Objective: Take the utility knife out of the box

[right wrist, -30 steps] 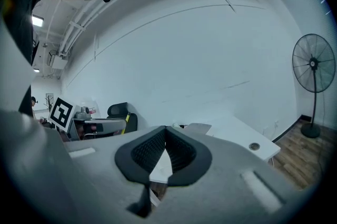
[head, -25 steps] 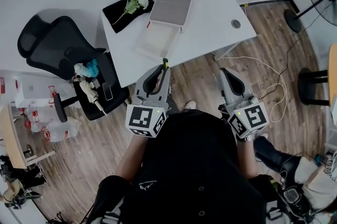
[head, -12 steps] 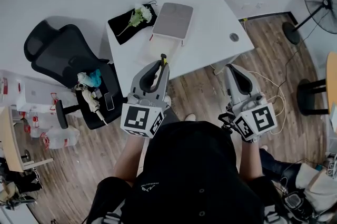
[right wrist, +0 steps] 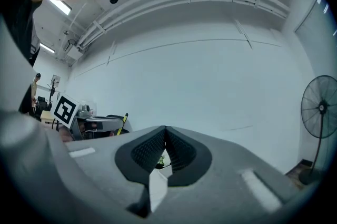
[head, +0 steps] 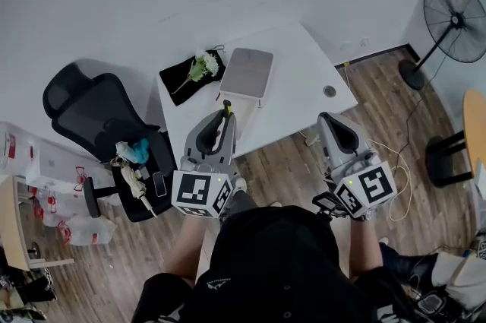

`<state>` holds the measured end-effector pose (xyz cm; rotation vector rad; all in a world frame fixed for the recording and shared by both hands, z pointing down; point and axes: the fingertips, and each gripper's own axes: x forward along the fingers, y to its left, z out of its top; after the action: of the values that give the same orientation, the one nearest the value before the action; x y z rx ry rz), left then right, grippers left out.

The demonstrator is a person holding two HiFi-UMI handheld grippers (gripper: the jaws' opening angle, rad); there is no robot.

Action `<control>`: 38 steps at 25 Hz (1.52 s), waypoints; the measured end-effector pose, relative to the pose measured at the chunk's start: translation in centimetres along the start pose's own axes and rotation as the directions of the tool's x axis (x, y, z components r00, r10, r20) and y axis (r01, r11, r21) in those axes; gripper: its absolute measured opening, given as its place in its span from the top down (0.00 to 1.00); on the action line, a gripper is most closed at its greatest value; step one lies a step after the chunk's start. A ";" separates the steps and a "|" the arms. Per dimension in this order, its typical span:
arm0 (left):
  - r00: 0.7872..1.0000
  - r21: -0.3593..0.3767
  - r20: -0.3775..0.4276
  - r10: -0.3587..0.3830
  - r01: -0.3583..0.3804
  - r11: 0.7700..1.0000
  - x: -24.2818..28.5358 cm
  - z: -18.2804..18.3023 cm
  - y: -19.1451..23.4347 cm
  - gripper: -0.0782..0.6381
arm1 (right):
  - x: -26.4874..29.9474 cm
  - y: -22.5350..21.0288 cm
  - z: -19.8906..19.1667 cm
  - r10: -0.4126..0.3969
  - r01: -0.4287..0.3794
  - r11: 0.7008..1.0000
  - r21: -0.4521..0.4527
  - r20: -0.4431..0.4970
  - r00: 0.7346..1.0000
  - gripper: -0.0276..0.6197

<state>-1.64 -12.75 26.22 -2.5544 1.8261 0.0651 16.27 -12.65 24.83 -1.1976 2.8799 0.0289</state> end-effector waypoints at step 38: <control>0.996 -0.032 -0.078 -0.052 0.050 0.998 1.8 -2.9 -1.2 0.80 | 1.4 -1.1 -1.4 0.015 -0.013 0.997 0.076 -0.014 1.000 0.95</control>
<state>0.14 -14.12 29.02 -2.6595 1.7974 -0.0082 16.00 -14.46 26.21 -1.1694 2.8729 -0.0884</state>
